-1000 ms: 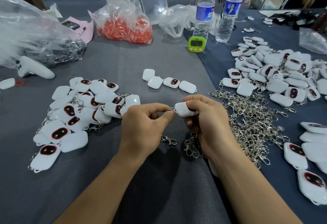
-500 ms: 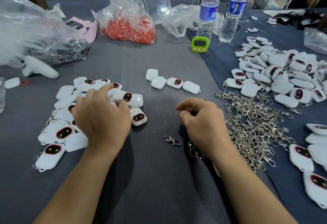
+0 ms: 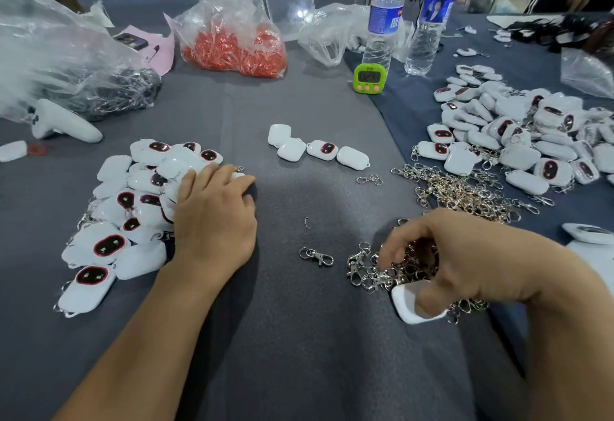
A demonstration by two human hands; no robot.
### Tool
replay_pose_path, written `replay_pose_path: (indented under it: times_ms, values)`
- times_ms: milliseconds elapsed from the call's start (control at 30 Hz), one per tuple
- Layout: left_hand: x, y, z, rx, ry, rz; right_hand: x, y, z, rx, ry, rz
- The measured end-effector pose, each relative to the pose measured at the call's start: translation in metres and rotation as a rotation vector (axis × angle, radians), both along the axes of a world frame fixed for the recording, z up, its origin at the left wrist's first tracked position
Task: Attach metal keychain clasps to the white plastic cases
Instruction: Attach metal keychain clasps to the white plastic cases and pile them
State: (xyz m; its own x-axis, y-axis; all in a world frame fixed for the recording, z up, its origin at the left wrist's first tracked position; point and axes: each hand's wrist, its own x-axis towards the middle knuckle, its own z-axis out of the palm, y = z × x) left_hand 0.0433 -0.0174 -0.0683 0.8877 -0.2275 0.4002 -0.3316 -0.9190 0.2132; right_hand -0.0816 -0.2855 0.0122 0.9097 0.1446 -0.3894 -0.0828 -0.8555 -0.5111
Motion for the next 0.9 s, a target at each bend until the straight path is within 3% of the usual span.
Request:
replay_pose_path:
  times_ms: [133, 233, 367, 600, 733, 900]
  values:
    - [-0.023, -0.024, 0.014, -0.210, 0.021, -0.172, 0.008, 0.003, -0.008, -0.017, -0.023, -0.067]
    - [-0.044, -0.042, 0.021, -0.385, 0.286, -0.351, 0.017, 0.007, -0.017, 0.019, -0.107, -0.183]
    - [-0.045, -0.042, 0.021, -0.357, 0.476, -0.417, 0.030, 0.025, -0.033, -0.003, -0.300, -0.349]
    - [-0.031, -0.029, 0.016, -0.305, 0.438, -0.398, 0.043, 0.060, -0.049, -0.040, -0.456, -0.344]
    - [-0.030, -0.030, 0.012, -0.356, 0.410, -0.337, 0.043, 0.064, -0.049, 0.162, -0.518, -0.325]
    - [-0.032, -0.033, 0.012, -0.611, 0.363, -0.224, 0.047, 0.071, -0.052, 0.576, -0.543, -0.575]
